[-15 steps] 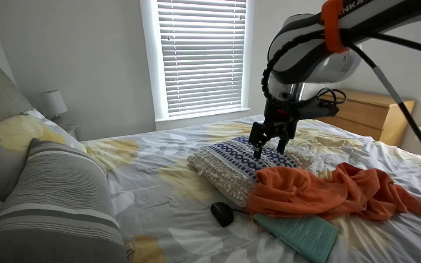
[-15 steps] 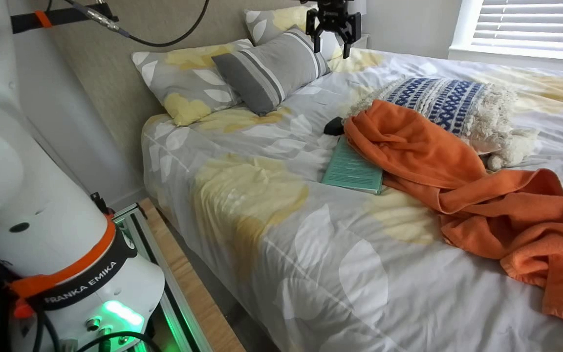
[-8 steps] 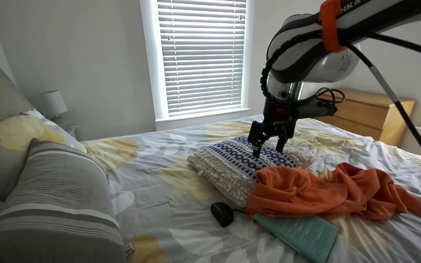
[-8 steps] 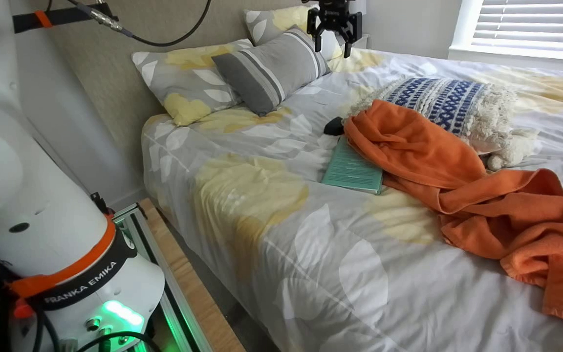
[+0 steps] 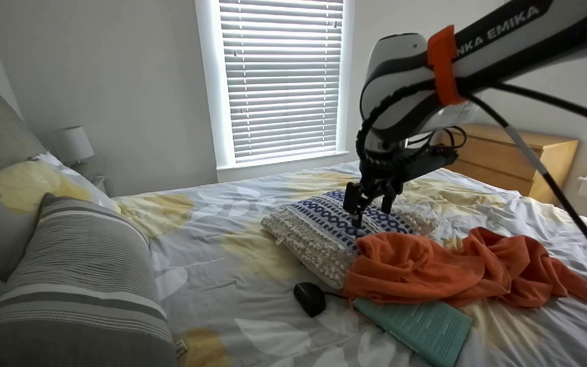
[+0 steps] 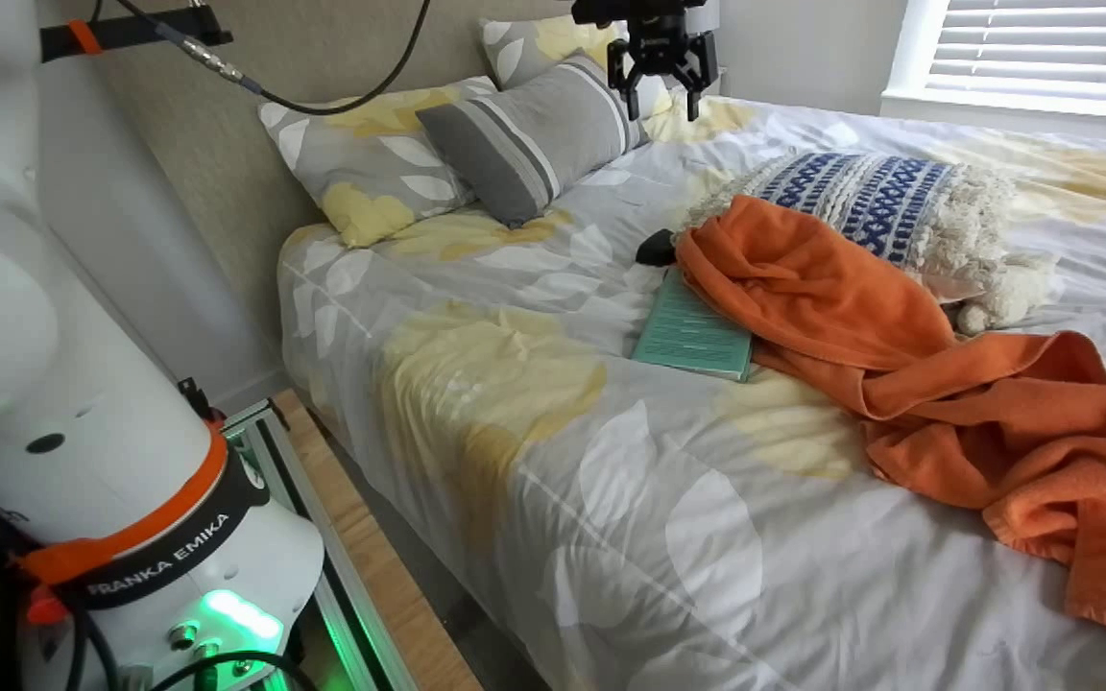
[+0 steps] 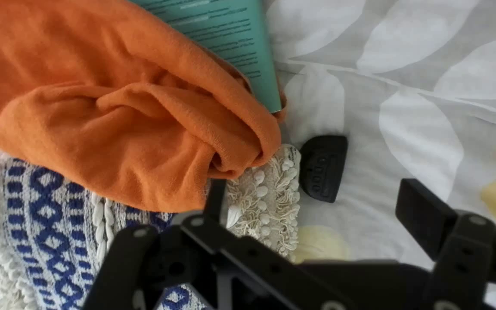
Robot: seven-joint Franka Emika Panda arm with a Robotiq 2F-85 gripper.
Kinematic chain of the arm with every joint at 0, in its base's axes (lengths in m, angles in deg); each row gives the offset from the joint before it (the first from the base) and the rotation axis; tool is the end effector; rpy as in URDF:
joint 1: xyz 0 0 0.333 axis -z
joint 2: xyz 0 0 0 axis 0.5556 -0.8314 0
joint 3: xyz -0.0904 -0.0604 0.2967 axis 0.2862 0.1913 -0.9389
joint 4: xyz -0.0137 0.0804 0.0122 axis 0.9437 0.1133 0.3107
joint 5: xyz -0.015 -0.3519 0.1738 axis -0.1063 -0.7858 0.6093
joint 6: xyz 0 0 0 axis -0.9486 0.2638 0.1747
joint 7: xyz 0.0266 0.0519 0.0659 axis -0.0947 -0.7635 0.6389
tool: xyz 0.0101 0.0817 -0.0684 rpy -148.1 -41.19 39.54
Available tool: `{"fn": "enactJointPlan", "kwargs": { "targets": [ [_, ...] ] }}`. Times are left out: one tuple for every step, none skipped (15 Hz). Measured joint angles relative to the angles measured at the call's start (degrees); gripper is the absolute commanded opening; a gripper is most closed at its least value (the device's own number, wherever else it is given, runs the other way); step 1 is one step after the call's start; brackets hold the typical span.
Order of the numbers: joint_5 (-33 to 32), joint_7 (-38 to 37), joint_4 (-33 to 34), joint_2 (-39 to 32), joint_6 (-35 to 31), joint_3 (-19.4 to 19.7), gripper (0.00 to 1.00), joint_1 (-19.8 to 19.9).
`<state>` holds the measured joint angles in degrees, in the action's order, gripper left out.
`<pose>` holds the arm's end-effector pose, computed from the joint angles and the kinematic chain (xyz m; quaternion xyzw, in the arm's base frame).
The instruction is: Pick up the throw pillow and put it on top of the orange blanket
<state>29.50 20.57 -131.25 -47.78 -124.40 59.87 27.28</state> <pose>0.6834 0.1216 0.3700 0.9888 0.1409 0.0419 0.0260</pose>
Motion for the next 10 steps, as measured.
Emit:
{"fn": "enactJointPlan", "kwargs": {
  "targets": [
    [-2.99, 0.00, 0.87, -1.54, -0.85, 0.38, 1.00, -0.98],
    [-5.75, -0.01, 1.91, -3.25, -1.77, 0.84, 1.00, -1.98],
    [-8.24, -0.01, 3.08, -5.09, -2.90, 1.32, 1.00, -2.91],
    [-10.52, -0.01, 4.36, -7.08, -4.46, 1.84, 1.00, -3.75],
    [-12.36, 0.05, 5.74, -9.13, -6.14, 2.31, 1.00, -4.41],
    [-13.54, 0.31, 7.08, -11.09, -7.94, 2.60, 1.00, -4.81],
    [-14.20, 0.68, 8.61, -13.26, -10.07, 2.77, 1.00, -5.05],
    [-14.54, 1.18, 10.10, -15.22, -11.94, 2.82, 1.00, -5.17],
    [-14.57, 1.69, 11.61, -17.05, -13.46, 2.83, 1.00, -5.25],
    [-14.57, 2.17, 13.23, -18.85, -14.69, 2.84, 1.00, -5.31]
  ]
}}
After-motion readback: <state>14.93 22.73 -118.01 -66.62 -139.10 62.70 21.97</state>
